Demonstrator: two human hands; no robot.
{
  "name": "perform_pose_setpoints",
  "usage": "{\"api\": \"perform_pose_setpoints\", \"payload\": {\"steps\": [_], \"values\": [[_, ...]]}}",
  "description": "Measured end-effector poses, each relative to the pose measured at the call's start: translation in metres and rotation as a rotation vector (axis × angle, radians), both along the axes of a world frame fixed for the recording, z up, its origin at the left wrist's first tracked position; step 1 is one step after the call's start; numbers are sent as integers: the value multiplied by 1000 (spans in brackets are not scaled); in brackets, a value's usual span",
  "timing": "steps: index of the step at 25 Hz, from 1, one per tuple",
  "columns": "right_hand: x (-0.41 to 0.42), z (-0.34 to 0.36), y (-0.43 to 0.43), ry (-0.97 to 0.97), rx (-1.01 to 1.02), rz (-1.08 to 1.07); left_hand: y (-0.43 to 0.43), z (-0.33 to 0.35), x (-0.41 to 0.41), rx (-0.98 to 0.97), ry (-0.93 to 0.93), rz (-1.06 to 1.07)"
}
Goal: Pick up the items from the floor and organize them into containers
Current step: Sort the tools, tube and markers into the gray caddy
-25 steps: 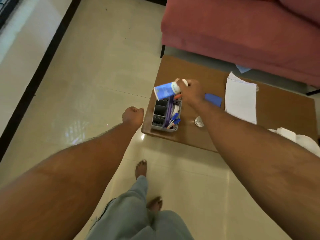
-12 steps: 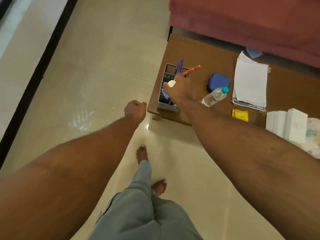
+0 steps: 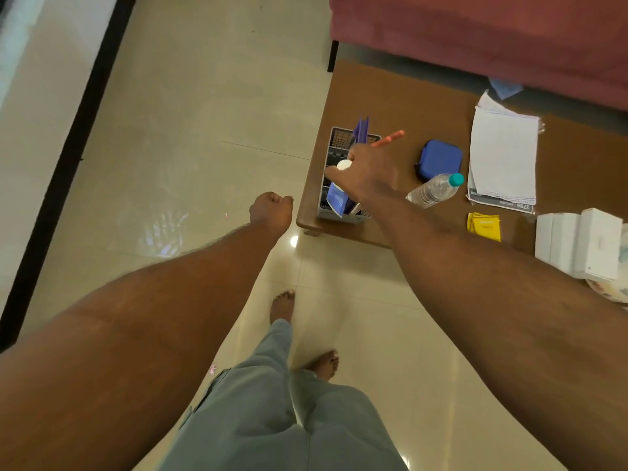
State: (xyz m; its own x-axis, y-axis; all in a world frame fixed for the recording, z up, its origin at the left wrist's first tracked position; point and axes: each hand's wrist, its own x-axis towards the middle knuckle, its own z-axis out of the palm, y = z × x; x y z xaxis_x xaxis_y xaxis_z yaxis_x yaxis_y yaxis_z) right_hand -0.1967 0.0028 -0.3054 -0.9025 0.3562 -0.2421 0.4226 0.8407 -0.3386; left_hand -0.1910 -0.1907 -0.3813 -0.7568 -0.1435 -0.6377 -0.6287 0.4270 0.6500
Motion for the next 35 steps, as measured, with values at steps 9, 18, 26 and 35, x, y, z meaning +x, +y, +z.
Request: {"api": "perform_pose_setpoints", "payload": {"steps": [9,18,26,35], "values": [[-1,-11,-4,53,-93,25,14,6,-22,4,-16,-57],[24,-43,29,263,-252,-524,23,-14,-35,-5,-76,-114],[38,-115,95,-9,-364,-616,64,-40,-75,-13,-75,-221],[-3,-138,107,-99,-465,-384,94,-52,-94,-71,10,-437]]}}
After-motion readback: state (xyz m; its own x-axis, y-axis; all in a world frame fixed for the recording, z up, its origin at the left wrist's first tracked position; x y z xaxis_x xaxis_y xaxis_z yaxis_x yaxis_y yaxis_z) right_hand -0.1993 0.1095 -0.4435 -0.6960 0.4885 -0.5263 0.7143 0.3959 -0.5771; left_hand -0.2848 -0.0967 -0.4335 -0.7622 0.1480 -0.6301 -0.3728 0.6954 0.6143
